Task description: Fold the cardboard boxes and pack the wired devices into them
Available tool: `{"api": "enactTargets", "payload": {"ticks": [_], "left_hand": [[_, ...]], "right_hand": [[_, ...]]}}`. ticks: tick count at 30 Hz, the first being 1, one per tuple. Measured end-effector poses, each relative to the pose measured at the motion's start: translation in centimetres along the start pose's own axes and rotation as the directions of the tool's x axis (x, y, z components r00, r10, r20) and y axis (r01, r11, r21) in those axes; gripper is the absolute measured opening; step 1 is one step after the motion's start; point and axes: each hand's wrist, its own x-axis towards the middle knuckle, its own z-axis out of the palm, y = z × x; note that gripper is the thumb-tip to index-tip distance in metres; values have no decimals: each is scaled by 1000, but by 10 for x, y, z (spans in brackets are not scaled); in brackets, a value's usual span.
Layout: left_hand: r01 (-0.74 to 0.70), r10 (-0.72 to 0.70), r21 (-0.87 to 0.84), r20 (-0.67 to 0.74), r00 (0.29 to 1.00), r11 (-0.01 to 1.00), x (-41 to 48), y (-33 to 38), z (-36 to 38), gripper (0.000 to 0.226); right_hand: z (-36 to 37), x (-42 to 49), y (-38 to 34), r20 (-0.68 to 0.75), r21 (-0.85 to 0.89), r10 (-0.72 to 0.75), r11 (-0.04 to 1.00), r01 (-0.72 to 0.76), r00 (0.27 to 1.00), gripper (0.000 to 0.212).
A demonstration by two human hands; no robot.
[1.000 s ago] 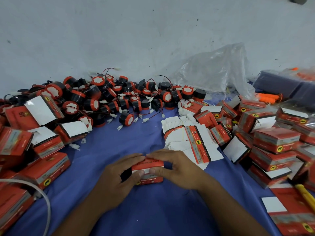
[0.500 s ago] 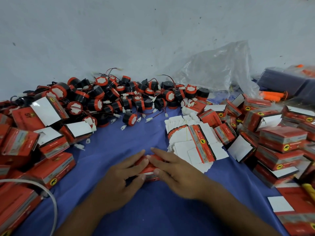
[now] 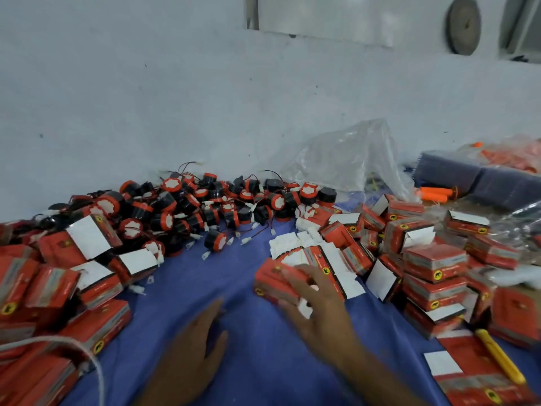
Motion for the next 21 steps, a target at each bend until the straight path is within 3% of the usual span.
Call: {"api": "enactTargets", "payload": {"ticks": [2, 5, 7, 10, 13, 15, 17, 19, 21], "left_hand": [[41, -44, -54, -58, 997, 998, -15, -1, 2, 38], [9, -11, -40, -28, 1000, 999, -26, -7, 11, 30], [-84, 71, -64, -183, 980, 994, -21, -5, 12, 45], [-139, 125, -40, -240, 963, 990, -20, -4, 15, 72], [-92, 81, -54, -181, 980, 994, -21, -8, 11, 55], [-90, 74, -63, -218, 973, 994, -17, -11, 13, 60], [-112, 95, -60, -239, 966, 992, -15, -13, 16, 69], [-120, 96, -81, -245, 965, 989, -14, -16, 20, 57], [-122, 95, -93, -257, 962, 988, -11, -15, 24, 38]], "right_hand": [[-27, 13, 20, -122, -188, 150, 967, -171, 981, 44], [-59, 41, 42, -49, -431, 366, 832, -350, 929, 49], [-68, 60, 48, -39, -528, 355, 786, -321, 934, 44], [-81, 90, 52, -151, -545, 217, 795, -265, 964, 32], [-108, 118, 66, -303, -612, 194, 711, -346, 933, 27], [-124, 127, 79, -235, -672, 355, 613, -415, 905, 28], [-130, 125, 88, -71, -732, 538, 544, -410, 840, 34], [-129, 120, 81, -8, -730, 510, 585, -354, 860, 33], [-126, 121, 70, -114, -499, 304, 806, -319, 946, 33]]}}
